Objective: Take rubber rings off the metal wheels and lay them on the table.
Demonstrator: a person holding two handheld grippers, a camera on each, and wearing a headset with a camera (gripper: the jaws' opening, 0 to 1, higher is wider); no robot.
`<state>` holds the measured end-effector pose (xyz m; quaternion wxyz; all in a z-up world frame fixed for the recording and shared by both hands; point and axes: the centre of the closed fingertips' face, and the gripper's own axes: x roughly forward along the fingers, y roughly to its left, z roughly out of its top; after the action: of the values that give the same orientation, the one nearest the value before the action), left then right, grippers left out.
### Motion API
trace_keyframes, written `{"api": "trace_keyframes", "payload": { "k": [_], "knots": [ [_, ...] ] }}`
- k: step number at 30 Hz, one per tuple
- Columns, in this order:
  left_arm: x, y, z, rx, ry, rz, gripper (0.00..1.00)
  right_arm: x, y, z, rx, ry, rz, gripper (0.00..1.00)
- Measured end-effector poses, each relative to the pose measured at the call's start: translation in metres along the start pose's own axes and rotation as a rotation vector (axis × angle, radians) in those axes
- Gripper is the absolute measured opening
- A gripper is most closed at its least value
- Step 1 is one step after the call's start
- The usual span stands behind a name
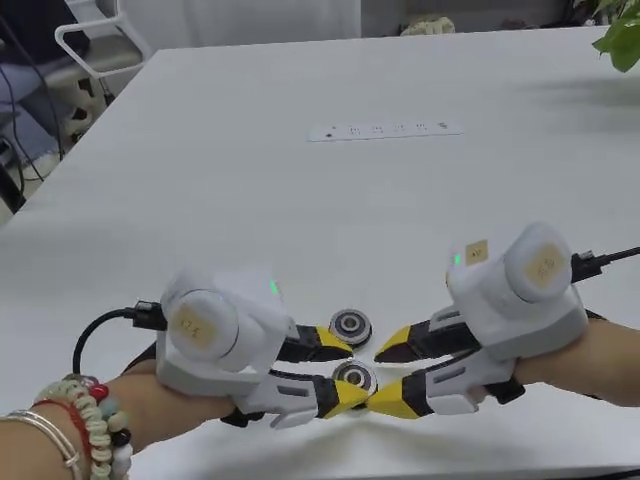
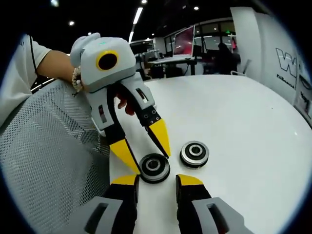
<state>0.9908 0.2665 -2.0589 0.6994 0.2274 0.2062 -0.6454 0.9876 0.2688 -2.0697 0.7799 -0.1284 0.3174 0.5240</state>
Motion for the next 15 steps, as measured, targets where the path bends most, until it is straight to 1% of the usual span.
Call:
{"api": "trace_keyframes", "payload": {
  "k": [1, 3, 5, 6, 7, 8, 12, 15],
  "knots": [
    [0.0002, -0.0003, 0.0029, 0.000, -0.023, -0.003, 0.16, 0.0005, 0.0000, -0.0008, -0.006, 0.003, -0.001, 0.27],
    [0.0000, -0.0009, 0.0014, -0.009, -0.016, -0.007, 0.13, 0.0016, 0.0013, -0.0023, -0.008, 0.007, 0.005, 0.26],
    [0.0003, 0.0009, 0.0013, -0.019, -0.022, 0.002, 0.09, 0.0029, 0.0027, -0.0030, -0.012, 0.009, 0.008, 0.24],
    [-0.0003, -0.0001, -0.0017, -0.018, -0.013, -0.006, 0.08, 0.0036, 0.0031, -0.0033, -0.013, 0.008, 0.009, 0.24],
    [-0.0014, 0.0007, -0.0025, -0.004, -0.023, -0.008, 0.08, 0.0051, 0.0042, -0.0041, -0.012, 0.011, 0.014, 0.23],
    [-0.0019, 0.0012, -0.0033, -0.001, -0.026, -0.010, 0.08, 0.0060, 0.0047, -0.0047, -0.014, 0.015, 0.016, 0.23],
    [-0.0002, 0.0016, -0.0011, -0.003, -0.037, -0.008, 0.08, 0.0066, 0.0037, -0.0030, -0.013, 0.006, 0.010, 0.21],
    [0.0015, 0.0023, 0.0006, -0.002, -0.045, -0.002, 0.08, 0.0064, 0.0021, -0.0037, -0.021, 0.010, 0.003, 0.21]
  ]
}}
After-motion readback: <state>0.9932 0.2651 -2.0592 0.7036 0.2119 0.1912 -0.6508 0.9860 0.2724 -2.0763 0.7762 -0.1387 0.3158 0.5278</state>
